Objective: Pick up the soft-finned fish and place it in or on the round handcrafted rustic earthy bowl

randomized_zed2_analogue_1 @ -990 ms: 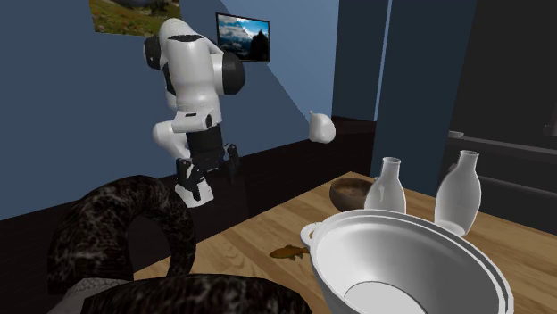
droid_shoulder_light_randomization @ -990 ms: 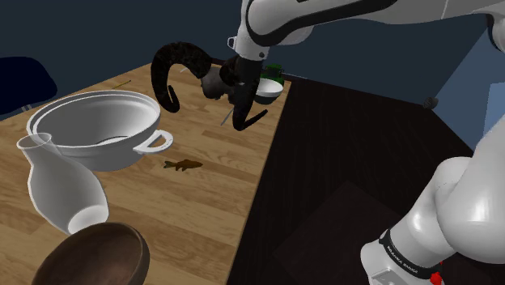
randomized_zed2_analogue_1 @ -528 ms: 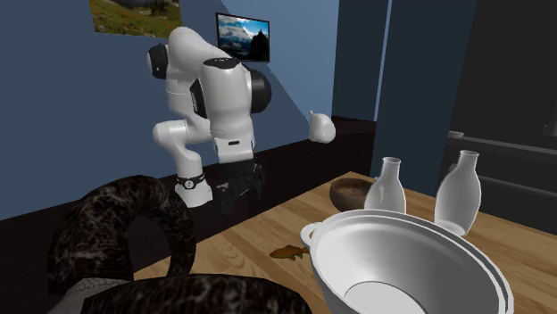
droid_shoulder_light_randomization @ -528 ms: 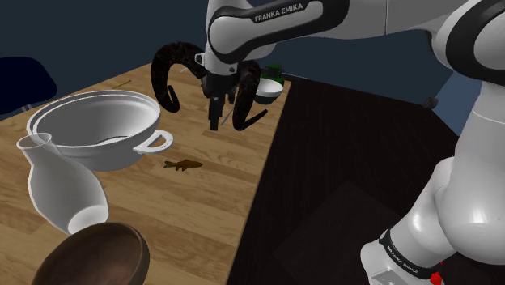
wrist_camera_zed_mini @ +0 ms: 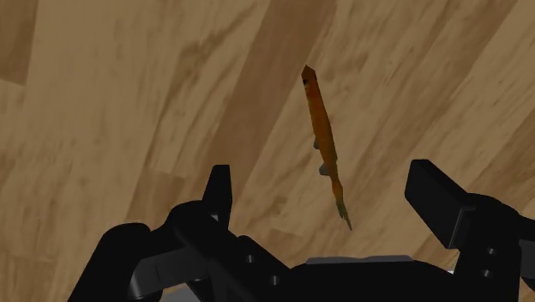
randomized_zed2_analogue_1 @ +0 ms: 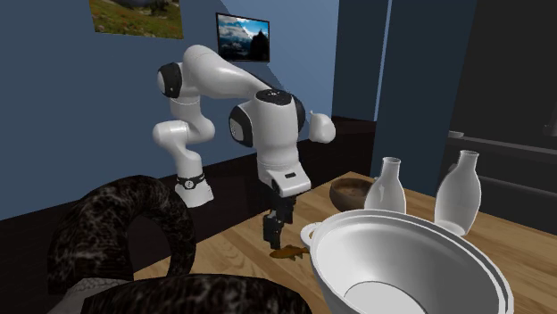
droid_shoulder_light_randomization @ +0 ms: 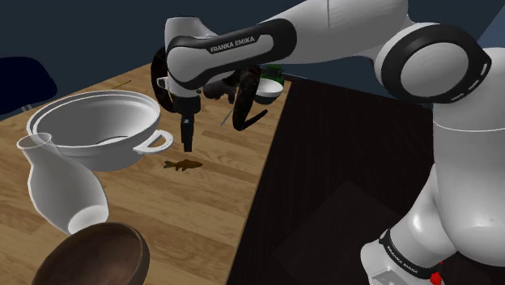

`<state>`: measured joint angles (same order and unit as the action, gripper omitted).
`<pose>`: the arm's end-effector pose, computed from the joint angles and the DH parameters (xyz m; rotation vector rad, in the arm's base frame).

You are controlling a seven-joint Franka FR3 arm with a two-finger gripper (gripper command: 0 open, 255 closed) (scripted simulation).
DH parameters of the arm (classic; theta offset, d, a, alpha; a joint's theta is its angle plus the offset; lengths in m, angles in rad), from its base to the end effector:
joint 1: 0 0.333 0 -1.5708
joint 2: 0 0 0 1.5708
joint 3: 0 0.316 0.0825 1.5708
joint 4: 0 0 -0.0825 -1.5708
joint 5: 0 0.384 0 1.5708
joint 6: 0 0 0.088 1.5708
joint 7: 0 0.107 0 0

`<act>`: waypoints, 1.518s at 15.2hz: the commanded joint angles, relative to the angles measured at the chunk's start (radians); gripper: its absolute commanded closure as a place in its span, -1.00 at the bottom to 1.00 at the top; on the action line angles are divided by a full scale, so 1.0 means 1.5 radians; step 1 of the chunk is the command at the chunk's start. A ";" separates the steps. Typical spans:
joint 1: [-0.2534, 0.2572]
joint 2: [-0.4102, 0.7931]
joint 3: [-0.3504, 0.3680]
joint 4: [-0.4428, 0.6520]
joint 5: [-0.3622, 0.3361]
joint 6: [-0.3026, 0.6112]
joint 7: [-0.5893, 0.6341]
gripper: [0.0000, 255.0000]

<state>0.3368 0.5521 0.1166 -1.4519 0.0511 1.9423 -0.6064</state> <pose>0.6340 0.2974 0.3626 -2.6393 -1.4840 0.0756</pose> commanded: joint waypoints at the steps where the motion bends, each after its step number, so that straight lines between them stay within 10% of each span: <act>1: 0.013 0.041 0.009 0.041 -0.008 -0.008 -0.017 -1.00; 5: 0.039 0.115 0.023 0.123 -0.022 -0.031 -0.042 -1.00; 20: 0.046 0.132 0.017 0.083 -0.019 0.026 -0.043 -1.00; 21: 0.044 0.146 0.016 0.116 -0.020 0.007 -0.047 1.00; 23: 0.041 0.156 0.015 0.135 -0.021 -0.002 -0.051 1.00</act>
<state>0.3967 0.7627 0.1366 -1.2338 0.0188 1.8843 -0.6816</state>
